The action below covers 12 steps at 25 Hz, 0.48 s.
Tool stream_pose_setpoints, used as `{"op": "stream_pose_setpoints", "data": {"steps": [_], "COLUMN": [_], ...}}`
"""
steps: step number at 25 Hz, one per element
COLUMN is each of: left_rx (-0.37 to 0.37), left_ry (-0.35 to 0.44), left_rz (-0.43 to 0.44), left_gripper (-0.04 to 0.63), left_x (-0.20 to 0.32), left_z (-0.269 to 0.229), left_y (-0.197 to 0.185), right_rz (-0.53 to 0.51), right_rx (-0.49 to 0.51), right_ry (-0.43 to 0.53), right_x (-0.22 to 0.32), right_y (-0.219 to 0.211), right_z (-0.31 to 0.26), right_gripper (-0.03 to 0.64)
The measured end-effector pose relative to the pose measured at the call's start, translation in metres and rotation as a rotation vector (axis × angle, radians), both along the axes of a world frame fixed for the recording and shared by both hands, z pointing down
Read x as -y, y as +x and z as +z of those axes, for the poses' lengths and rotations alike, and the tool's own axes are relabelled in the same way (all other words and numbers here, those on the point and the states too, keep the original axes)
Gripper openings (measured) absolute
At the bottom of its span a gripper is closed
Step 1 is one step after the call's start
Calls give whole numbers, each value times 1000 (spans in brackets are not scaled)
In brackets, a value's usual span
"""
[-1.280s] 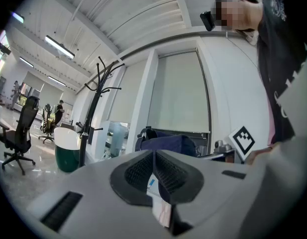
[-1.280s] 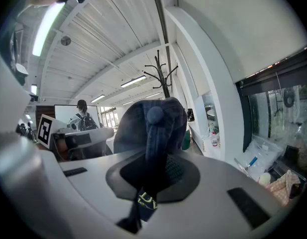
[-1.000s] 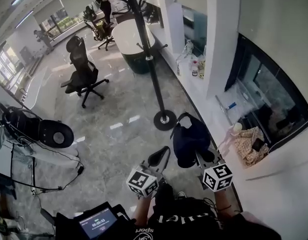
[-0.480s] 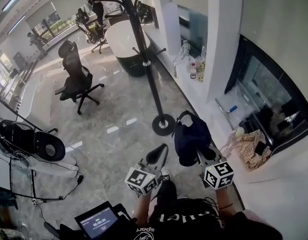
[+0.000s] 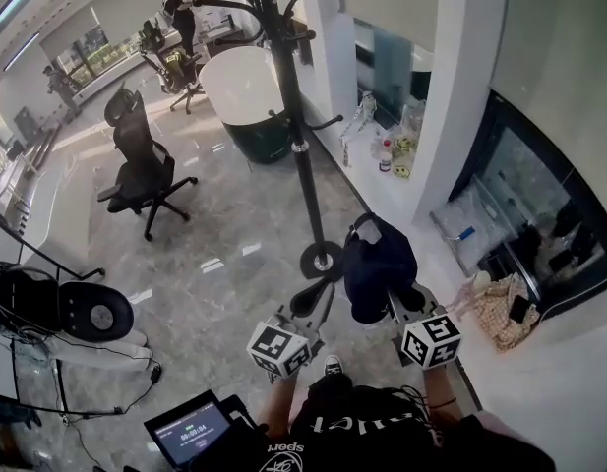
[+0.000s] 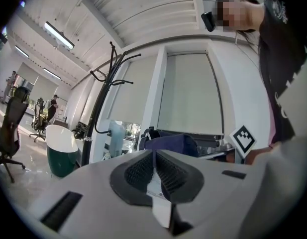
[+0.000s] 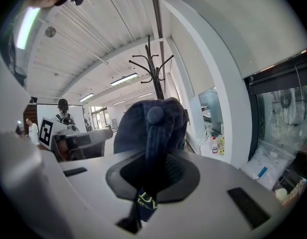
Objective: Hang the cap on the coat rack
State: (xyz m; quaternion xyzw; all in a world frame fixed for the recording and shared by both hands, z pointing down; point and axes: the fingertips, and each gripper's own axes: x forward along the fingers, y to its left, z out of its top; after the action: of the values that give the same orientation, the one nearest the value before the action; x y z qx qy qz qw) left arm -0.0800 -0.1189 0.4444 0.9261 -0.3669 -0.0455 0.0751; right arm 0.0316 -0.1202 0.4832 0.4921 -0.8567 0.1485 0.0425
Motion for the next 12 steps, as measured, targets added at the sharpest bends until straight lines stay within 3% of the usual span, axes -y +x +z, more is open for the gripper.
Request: {"op": "stream_pose_setpoints", "data": {"steps": [12], "left_rx": [1], "left_ry": [-29], "left_rz": [71], "left_gripper": [6], "left_x": [60], "left_z": [18], "left_y": [-27], "right_rz": [71], "right_rx": [-22], "right_ry": [-4], "right_x": [63], "right_y": [-22], "right_z": [3], "right_gripper": [34]}}
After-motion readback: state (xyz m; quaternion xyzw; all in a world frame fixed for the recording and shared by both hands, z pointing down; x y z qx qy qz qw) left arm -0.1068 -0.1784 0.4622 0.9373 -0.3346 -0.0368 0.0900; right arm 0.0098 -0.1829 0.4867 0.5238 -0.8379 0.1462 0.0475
